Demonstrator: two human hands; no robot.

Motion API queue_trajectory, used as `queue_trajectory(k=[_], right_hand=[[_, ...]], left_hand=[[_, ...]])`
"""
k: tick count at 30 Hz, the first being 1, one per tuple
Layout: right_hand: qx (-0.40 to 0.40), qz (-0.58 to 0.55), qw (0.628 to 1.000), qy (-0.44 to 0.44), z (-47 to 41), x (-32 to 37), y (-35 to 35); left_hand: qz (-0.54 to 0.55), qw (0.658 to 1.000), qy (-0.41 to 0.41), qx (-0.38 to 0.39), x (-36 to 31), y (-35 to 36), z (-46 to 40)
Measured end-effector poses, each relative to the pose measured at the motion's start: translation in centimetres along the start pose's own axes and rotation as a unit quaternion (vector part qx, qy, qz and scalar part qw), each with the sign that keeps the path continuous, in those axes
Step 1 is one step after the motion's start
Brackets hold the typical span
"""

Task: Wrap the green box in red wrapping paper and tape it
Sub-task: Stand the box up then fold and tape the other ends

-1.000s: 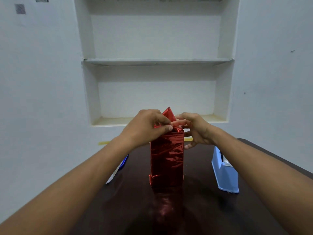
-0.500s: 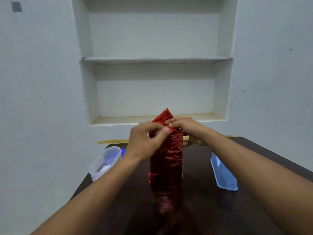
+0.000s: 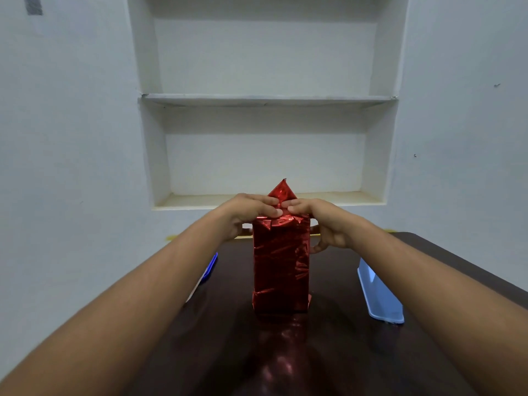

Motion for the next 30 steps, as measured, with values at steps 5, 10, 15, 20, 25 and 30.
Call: queue_trajectory(k=[5, 10, 15, 20, 25, 30], right_hand=[[0.032, -0.011, 0.999, 0.007, 0.1, -0.5, 0.2], [0.047, -0.003, 0.999, 0.003, 0.3, -0.4, 0.4], [0.055, -0.009, 0.998, 0.000, 0.3, -0.1, 0.4], [0.066, 0.009, 0.998, 0.003, 0.1, -0.2, 0.7], [0.108, 0.052, 0.993, 0.006, 0.3, -0.1, 1.3], [0.111, 0.061, 0.992, 0.004, 0.0, -0.1, 1.2]], left_hand=[[-0.001, 0.998, 0.015, 0.054, 0.6, 0.4, -0.6], [-0.032, 0.994, 0.035, 0.101, 0.6, 0.2, -0.5], [-0.073, 0.987, 0.049, 0.136, 0.5, -0.5, -0.3], [-0.066, 0.985, 0.083, 0.135, 0.3, -0.8, -0.4], [-0.101, 0.981, 0.092, 0.138, 0.0, -0.8, -0.4], [-0.166, 0.975, 0.117, 0.093, -0.4, -0.4, -1.1]])
Point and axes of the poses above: each hand's wrist, its own z-axis away from the middle knuckle, its own y-axis out of the palm, x = y × z, the point moved 8 cm from there along -z, towards the middle knuckle, and after that the axes turned 6 degrees about -z, right-handed, at the moved point
